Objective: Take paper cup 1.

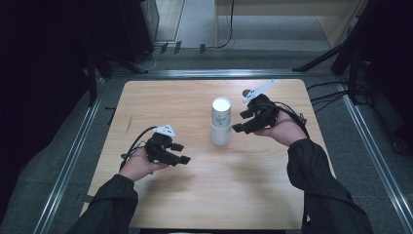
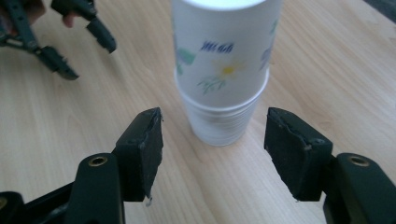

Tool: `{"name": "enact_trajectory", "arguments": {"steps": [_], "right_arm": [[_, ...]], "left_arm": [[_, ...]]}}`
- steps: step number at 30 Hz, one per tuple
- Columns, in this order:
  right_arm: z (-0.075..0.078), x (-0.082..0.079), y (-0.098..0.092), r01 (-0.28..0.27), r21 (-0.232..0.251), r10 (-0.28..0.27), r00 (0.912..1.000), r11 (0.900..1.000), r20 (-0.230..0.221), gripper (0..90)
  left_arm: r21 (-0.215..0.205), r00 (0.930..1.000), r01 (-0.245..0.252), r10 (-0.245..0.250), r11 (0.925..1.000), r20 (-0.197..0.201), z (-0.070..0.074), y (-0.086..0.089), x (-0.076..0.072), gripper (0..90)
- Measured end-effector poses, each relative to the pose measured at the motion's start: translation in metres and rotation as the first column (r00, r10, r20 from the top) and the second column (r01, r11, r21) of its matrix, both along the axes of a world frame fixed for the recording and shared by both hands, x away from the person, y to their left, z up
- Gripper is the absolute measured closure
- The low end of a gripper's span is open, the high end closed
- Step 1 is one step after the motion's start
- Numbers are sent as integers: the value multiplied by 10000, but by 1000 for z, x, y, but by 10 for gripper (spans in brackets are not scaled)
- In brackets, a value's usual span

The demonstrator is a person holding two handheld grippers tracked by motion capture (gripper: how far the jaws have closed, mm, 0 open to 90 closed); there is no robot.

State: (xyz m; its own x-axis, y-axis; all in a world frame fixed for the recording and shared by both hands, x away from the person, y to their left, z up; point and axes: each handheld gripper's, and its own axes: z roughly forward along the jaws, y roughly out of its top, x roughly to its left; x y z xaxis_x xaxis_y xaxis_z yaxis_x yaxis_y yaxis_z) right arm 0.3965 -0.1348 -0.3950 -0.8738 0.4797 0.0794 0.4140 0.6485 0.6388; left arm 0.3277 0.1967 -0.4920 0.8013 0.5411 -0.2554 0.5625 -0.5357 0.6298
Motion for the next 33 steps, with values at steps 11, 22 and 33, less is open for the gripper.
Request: {"name": "enact_trajectory", "arguments": {"steps": [11,22,33], "right_arm": [[6,24,17,-814,60,815,9964,9967,-232,278],[22,44,57,-1641,-1622,1532,9851,9730,-777,238],[22,53,82,-1776,-2685,1513,9817,9468,-1160,297]], "left_arm": [[-77,10000,-64,64,9999,5,1,6,-6,353],[56,9999,113,-113,9999,12,-1,5,-10,351],[-61,9999,101,-101,9999,12,0,8,-11,347]]}}
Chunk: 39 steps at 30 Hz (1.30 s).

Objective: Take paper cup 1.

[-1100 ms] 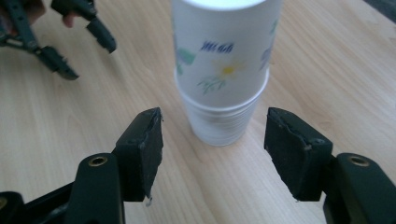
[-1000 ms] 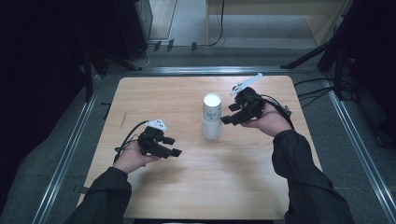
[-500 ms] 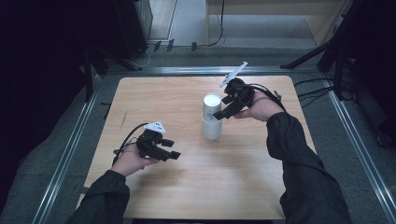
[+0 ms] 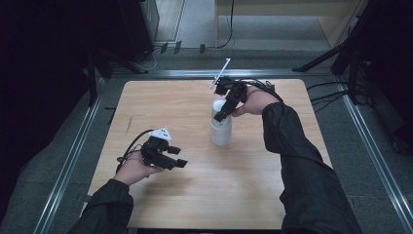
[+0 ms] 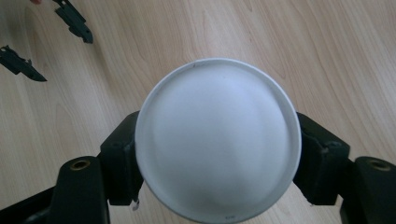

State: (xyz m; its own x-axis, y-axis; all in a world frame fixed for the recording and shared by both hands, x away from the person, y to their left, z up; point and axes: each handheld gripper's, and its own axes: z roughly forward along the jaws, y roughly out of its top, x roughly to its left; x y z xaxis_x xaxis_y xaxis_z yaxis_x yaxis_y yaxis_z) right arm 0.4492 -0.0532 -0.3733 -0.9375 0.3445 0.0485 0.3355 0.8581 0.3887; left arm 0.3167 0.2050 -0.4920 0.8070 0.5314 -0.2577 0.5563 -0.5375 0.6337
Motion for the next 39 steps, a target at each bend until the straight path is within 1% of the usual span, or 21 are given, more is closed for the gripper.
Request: {"name": "enact_trajectory", "arguments": {"steps": [2,4,7,13,15,18,22,23,24,26,27,28,31,32,33,34,35,36,37,38,39], "right_arm": [[-1,2,1,142,-35,-142,9999,9999,-75,303],[-1,3,1,131,-101,-131,9999,9999,-37,305],[0,2,2,173,-182,-175,9998,9997,-115,309],[4,0,2,190,-202,-192,9998,9996,-89,313],[6,0,2,209,-183,-211,9998,9996,-65,314],[14,-1,0,339,-42,-340,9994,9994,-76,314],[20,-2,-1,368,-46,-368,9993,9993,-83,315],[26,-3,-2,318,-58,-318,9995,9995,-7,316],[29,-4,-2,352,-82,-352,9994,9993,-4,316],[36,-4,-3,372,60,-372,9993,9993,27,317],[36,-4,-3,372,60,-372,9993,9993,27,317],[43,-5,-4,406,62,-407,9992,9992,46,318],[56,-7,-6,392,8,-392,9991,9992,189,319],[61,-8,-7,396,102,-398,9989,9992,233,319],[61,-8,-7,396,102,-398,9989,9992,233,319],[73,-12,-9,420,240,-429,9983,9988,397,321],[79,-15,-10,380,364,-403,9969,9986,669,323],[84,-16,-11,408,495,-445,9961,9979,768,323],[84,-16,-11,408,495,-445,9961,9979,768,323],[97,-22,-14,418,808,-479,9960,9959,751,323],[102,-25,-16,322,817,-386,9962,9961,787,324]], "left_arm": [[-12,10000,-29,29,10000,9,0,1,0,346],[-37,10000,-51,51,10000,6,0,1,0,346],[-2,10000,-63,63,10000,9,0,1,0,345],[80,10000,-7,7,10000,5,-1,1,0,343],[60,10000,-13,13,10000,-4,0,1,0,342],[98,9999,56,-57,9999,110,0,1,-1,342],[33,10000,-8,7,10000,90,0,2,0,336],[-44,9999,21,-21,10000,151,1,2,0,335],[-94,9998,41,-39,9999,195,1,2,-1,335],[-98,9997,54,-52,9999,226,1,2,-1,335],[-106,9997,59,-56,9999,245,1,3,-1,335],[-108,9997,42,-39,9999,256,2,3,-1,335],[-178,9997,-15,19,9998,259,2,3,-1,334],[-231,9997,-56,62,9997,246,3,4,-1,335],[-231,9997,-56,62,9997,246,3,4,-1,335],[-280,9995,-13,21,9996,303,3,5,-1,335],[-308,9994,12,-2,9995,332,3,5,-1,337],[-308,9994,12,-2,9995,332,3,5,-1,339],[-297,9994,59,-49,9995,357,3,5,-2,339],[-298,9994,56,-46,9995,339,3,6,-2,340],[-286,9995,50,-41,9996,313,4,6,-2,340]]}}
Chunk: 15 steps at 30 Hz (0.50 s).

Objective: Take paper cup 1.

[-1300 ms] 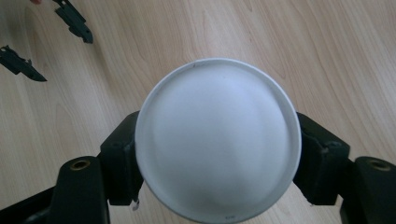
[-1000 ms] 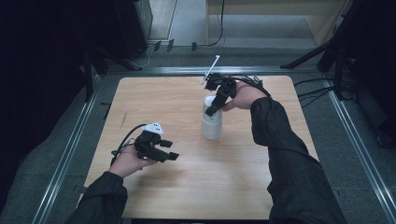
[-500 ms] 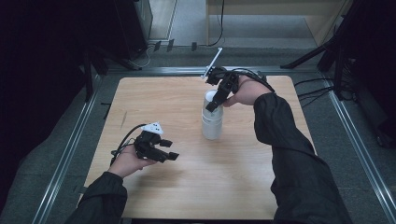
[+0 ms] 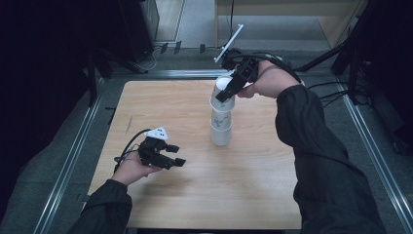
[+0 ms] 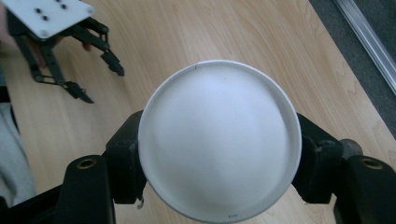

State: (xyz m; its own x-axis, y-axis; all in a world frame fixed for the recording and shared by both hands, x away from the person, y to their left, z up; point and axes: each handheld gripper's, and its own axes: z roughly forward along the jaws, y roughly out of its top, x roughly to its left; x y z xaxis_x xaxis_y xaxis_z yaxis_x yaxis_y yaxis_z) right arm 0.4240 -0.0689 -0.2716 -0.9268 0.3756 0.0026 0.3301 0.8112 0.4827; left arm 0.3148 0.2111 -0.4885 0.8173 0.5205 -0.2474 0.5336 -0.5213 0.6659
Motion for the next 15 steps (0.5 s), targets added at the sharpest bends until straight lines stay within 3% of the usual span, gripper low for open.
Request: {"name": "enact_trajectory", "arguments": {"steps": [4,5,8,9,15], "right_arm": [[12,-14,-6,-245,7,245,9997,9997,20,325],[15,-25,-11,-444,25,444,9990,9990,65,326],[14,-32,-15,-567,133,567,9984,9983,28,325],[8,-43,-20,-711,317,715,9974,9970,-112,324],[-17,-65,-29,-1065,693,1086,9937,9919,-267,325]], "left_arm": [[-26,9996,-91,91,10000,-258,1,1,1,332],[-107,9997,-67,64,9999,-238,3,1,1,307],[-172,9999,-23,21,9999,-139,5,1,0,294],[-241,9999,-3,0,9997,-124,6,1,0,292],[-556,9995,212,-224,9982,-222,7,1,-1,290]]}}
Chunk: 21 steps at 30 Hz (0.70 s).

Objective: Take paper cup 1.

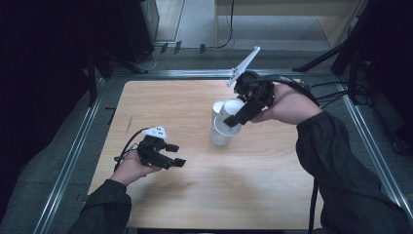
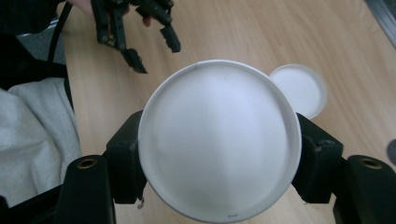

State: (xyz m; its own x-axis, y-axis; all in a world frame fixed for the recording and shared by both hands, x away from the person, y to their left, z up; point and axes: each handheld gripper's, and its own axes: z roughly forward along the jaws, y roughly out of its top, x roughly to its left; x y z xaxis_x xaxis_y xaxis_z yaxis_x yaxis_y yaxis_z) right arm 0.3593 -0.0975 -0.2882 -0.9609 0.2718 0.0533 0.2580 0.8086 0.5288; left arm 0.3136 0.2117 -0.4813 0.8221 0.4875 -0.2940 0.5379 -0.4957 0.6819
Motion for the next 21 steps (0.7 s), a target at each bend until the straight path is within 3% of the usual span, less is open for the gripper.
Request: {"name": "enact_trajectory", "arguments": {"steps": [1,4,7,9,10,11,12,13,14,17,18,20,21], "right_arm": [[-11,-7,-2,-144,66,145,9998,9999,-102,328],[-23,-13,-4,-272,203,274,9996,9994,-68,331],[-50,-22,-11,-572,676,562,9983,9961,172,333],[-57,-23,-13,-590,820,581,9982,9949,138,333],[-72,-26,-17,-517,1131,526,9986,9922,-49,333],[-72,-26,-17,-517,1131,526,9986,9922,-49,333],[-85,-27,-20,-570,1418,602,9980,9883,-181,332],[-85,-27,-20,-570,1418,602,9980,9883,-181,332],[-98,-29,-21,-647,1604,693,9973,9849,-235,332],[-110,-30,-21,-720,1798,772,9968,9811,-224,331],[-121,-30,-21,-737,2035,808,9964,9763,-265,332],[-127,-29,-20,-726,2183,816,9961,9732,-325,331],[-137,-30,-19,-754,2551,882,9953,9640,-391,332]], "left_arm": [[-96,10000,10,-9,10000,49,1,0,-1,290],[-126,10000,31,-30,9999,83,2,-1,-1,287],[536,9983,-264,236,9982,525,1,-7,-2,205],[566,9986,-263,236,9980,478,1,-7,-1,197],[406,9994,-62,48,9992,339,1,-8,0,203],[406,9994,-62,48,9992,339,1,-8,0,210],[291,9995,130,-138,9995,290,1,-10,0,213],[291,9995,130,-138,9995,290,1,-10,0,213],[102,9990,406,-407,9991,172,0,-13,-1,214],[6,9976,675,-675,9977,151,1,-16,-1,227],[-79,9957,895,-893,9960,238,2,-19,-3,227],[-91,9945,1007,-1004,9949,290,3,-19,-4,227],[-168,9932,1124,-1118,9935,329,5,-20,-5,227]]}}
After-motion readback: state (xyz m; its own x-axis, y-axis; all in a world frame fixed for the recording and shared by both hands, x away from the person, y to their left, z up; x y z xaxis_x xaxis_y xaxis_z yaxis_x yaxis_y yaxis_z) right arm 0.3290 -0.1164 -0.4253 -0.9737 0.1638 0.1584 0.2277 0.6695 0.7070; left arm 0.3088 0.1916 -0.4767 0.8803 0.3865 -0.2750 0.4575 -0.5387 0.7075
